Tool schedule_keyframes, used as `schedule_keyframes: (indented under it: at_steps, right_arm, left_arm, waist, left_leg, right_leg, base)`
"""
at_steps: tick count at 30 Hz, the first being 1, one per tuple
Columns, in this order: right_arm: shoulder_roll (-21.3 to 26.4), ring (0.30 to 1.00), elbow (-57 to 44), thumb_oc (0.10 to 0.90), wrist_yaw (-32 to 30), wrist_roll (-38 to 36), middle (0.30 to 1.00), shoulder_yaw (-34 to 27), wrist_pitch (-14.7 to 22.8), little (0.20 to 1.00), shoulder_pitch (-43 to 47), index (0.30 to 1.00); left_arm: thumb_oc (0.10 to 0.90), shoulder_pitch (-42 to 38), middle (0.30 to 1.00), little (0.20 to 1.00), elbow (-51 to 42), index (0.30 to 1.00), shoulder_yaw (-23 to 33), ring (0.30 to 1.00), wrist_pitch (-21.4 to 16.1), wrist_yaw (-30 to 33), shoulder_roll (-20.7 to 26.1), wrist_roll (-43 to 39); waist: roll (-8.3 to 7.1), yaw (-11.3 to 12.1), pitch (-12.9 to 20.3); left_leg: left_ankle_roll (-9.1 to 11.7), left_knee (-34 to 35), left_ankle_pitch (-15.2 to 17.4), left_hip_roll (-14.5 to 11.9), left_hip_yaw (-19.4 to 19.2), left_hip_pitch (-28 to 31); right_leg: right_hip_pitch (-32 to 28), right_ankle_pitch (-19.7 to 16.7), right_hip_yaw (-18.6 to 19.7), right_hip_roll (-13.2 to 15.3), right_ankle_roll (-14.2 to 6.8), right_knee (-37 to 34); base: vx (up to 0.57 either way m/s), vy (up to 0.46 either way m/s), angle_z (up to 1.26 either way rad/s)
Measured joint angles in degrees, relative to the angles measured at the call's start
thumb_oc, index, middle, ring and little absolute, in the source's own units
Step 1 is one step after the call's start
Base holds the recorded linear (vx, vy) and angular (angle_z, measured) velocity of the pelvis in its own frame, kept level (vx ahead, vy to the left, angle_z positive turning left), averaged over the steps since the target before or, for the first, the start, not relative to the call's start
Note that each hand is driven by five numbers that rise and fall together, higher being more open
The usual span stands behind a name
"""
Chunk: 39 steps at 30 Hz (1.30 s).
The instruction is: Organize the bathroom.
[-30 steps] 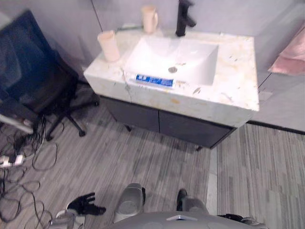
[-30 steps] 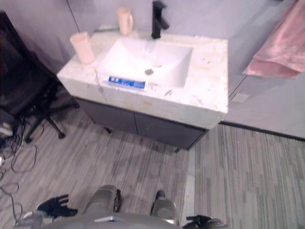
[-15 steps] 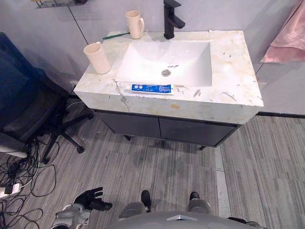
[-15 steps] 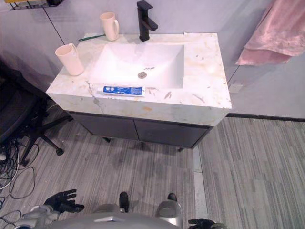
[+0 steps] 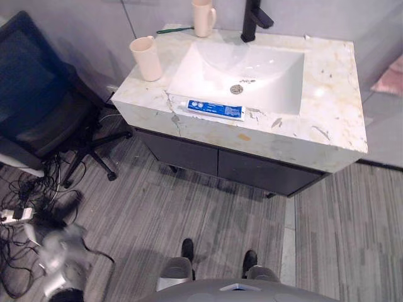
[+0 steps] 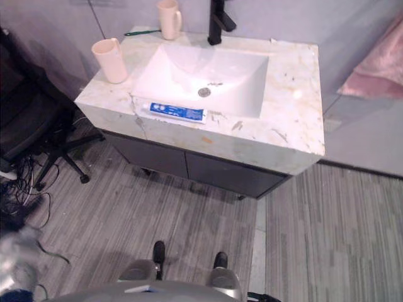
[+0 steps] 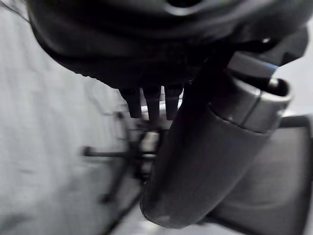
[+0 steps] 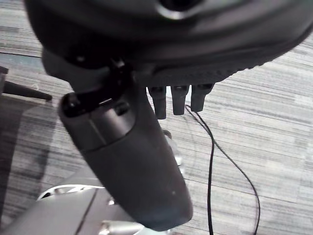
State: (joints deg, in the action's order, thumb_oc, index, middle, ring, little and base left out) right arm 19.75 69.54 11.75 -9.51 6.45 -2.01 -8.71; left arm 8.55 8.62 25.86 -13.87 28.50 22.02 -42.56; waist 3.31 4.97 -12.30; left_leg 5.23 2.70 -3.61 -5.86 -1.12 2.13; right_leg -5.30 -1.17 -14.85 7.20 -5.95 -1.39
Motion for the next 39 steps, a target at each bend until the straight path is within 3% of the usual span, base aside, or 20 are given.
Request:
schedule_keyframes:
  at_steps: [2,3,5,9,11,13,17,20,22,25,29,32,34,39]
  right_arm:
    - [0.0,0.900,0.4,0.800,-0.3,0.0,0.900,1.2,0.0,0.900,-0.2,0.900]
    - [0.1,0.900,0.4,0.800,-0.5,-0.1,0.900,2.3,-0.1,0.900,-0.5,0.900]
    - [0.1,0.900,0.6,0.800,-0.6,-0.1,0.900,3.2,-0.2,0.900,-1.7,0.900]
    - [0.3,0.900,2.4,0.800,-0.5,0.1,0.900,3.9,-0.5,0.900,-1.7,0.900]
    - [0.2,0.900,2.7,0.800,-0.4,0.3,0.900,4.6,-0.7,0.900,-1.4,0.900]
    - [0.3,0.900,2.8,0.800,0.3,0.3,0.900,4.7,-1.1,0.900,-1.6,0.900]
    - [0.3,0.900,2.8,0.800,1.0,2.4,0.900,4.8,-1.3,0.900,-1.5,0.900]
    - [0.5,0.900,2.9,0.800,1.6,2.6,0.900,4.9,-1.9,0.900,-1.3,0.900]
    - [1.2,0.900,2.8,0.800,2.1,4.5,0.900,5.5,-2.7,0.900,-0.6,0.900]
    - [2.0,0.900,2.5,0.800,2.9,4.8,0.900,7.5,-3.2,0.900,0.1,0.900]
    - [2.3,0.900,2.2,0.800,3.2,4.9,0.900,7.7,-4.0,0.900,0.6,0.900]
    - [2.6,0.900,2.2,0.800,3.2,6.3,0.900,7.7,-4.1,0.900,0.7,0.900]
    - [3.0,0.900,2.3,0.800,3.0,6.9,0.900,7.7,-4.7,0.900,1.7,0.900]
    - [4.0,0.900,2.3,0.800,2.9,7.2,0.900,7.7,-4.9,0.900,3.3,0.900]
  left_arm:
    - [0.800,-1.5,0.900,0.900,-7.4,0.900,1.8,0.900,-5.2,6.3,4.8,5.9]
    - [0.800,-2.0,0.900,0.900,-10.1,0.900,2.7,0.900,-5.3,8.8,6.4,7.6]
    - [0.800,-4.0,0.900,0.900,-13.7,0.900,5.0,0.900,-9.0,14.3,11.7,15.1]
    - [0.800,-6.3,0.900,0.900,-17.2,0.900,7.1,0.900,-9.0,16.3,15.8,19.9]
    - [0.800,-7.4,0.900,0.900,-18.2,0.900,6.8,0.900,-7.3,12.6,20.9,21.0]
    - [0.800,-8.2,0.900,0.900,-18.4,0.900,6.2,0.900,-0.2,2.4,28.9,22.7]
    - [0.800,-8.9,0.900,0.900,-17.9,0.900,2.8,0.900,7.7,-17.3,42.2,26.0]
    - [0.800,-10.0,0.900,0.900,-15.9,0.900,-1.7,0.900,9.1,-28.4,48.4,27.4]
    - [0.800,-14.1,0.900,0.900,-7.9,0.900,-9.8,0.900,8.7,-38.4,53.8,27.2]
    - [0.800,-23.3,0.900,0.900,5.8,0.900,-22.0,0.900,6.9,-45.7,55.5,27.0]
    - [0.800,-35.5,0.900,0.900,15.6,0.900,-35.2,0.900,5.8,-53.8,55.5,26.5]
    - [0.800,-39.1,0.900,0.900,15.5,0.900,-38.6,0.900,3.6,-57.2,55.5,26.1]
    - [0.800,-46.3,0.900,0.900,16.2,0.900,-46.1,0.900,2.3,-61.2,55.5,24.4]
    - [0.800,-50.8,0.900,0.900,13.8,0.900,-52.2,0.900,1.4,-63.8,55.5,22.4]
  waist:
    - [-0.51,0.5,1.4]
    - [-0.61,0.9,1.6]
    - [-0.81,1.3,3.8]
    - [-0.81,1.3,5.6]
    - [-1.12,1.1,6.4]
    - [-0.94,1.2,6.9]
    - [-0.85,0.7,7.7]
    - [-0.08,-0.2,7.8]
    - [1.58,-1.8,7.9]
    - [4.08,-4.0,7.6]
    - [6.02,-5.4,6.7]
    - [5.96,-5.6,6.5]
    - [5.83,-6.0,6.3]
    - [6.15,-7.4,6.0]
  left_leg:
    - [0.2,0.7,0.1,-0.1,0.4,1.0]
    - [0.4,0.8,0.2,-0.2,0.4,1.6]
    - [0.9,1.9,0.0,-0.3,0.3,3.3]
    - [1.2,2.1,0.1,-0.5,-0.1,5.0]
    - [1.5,2.2,0.3,-1.0,-0.4,5.4]
    - [1.7,2.4,0.4,-1.3,-1.4,6.1]
    - [1.7,2.4,1.1,-1.3,-2.3,6.4]
    - [1.6,2.4,0.9,-1.1,-2.7,6.4]
    - [1.7,2.4,0.5,-1.0,-3.3,6.4]
    - [1.6,2.4,0.3,-1.0,-3.7,6.3]
    - [1.6,2.3,-0.1,-1.1,-4.0,6.3]
    - [1.7,2.2,-0.1,-1.1,-4.1,6.2]
    - [1.7,2.2,-0.1,-1.0,-4.1,6.2]
    - [1.8,2.4,0.0,-0.8,-4.7,6.3]
  right_leg:
    - [-1.3,0.1,-0.5,-0.2,0.2,-0.7]
    - [-2.0,-0.1,-0.6,-0.3,0.3,-1.1]
    - [-3.7,-0.3,-0.7,-0.6,0.0,-2.2]
    - [-5.4,-0.4,-0.7,-0.8,0.0,-3.1]
    - [-5.7,-0.3,-0.4,-1.3,0.1,-3.1]
    - [-5.7,-0.2,0.3,-1.5,0.2,-3.4]
    - [-5.7,-0.3,1.4,-1.5,0.3,-3.4]
    - [-5.5,-0.8,2.1,-1.3,0.2,-3.3]
    - [-5.2,-1.2,2.6,-1.2,0.0,-3.1]
    - [-4.9,-1.5,2.7,-1.1,0.2,-3.1]
    - [-4.7,-1.7,2.7,-1.2,0.3,-3.1]
    - [-4.7,-1.7,2.7,-1.2,0.3,-3.1]
    - [-4.6,-1.7,2.7,-1.1,0.3,-3.1]
    - [-4.4,-1.7,3.1,-0.8,0.2,-3.1]
  base:
    - [0.09,-0.102,0.10]
    - [0.10,-0.079,0.05]
    - [0.09,-0.058,0.01]
    - [0.05,-0.024,-0.02]
    - [0.04,-0.010,-0.08]
    - [0.03,0.005,-0.18]
    - [0.00,0.023,-0.15]
    - [-0.01,0.034,-0.07]
    - [0.00,0.067,-0.11]
    - [0.00,0.053,-0.09]
    - [0.00,0.027,-0.01]
    - [-0.01,0.025,-0.01]
    - [-0.01,0.043,0.01]
    - [0.00,0.034,-0.03]
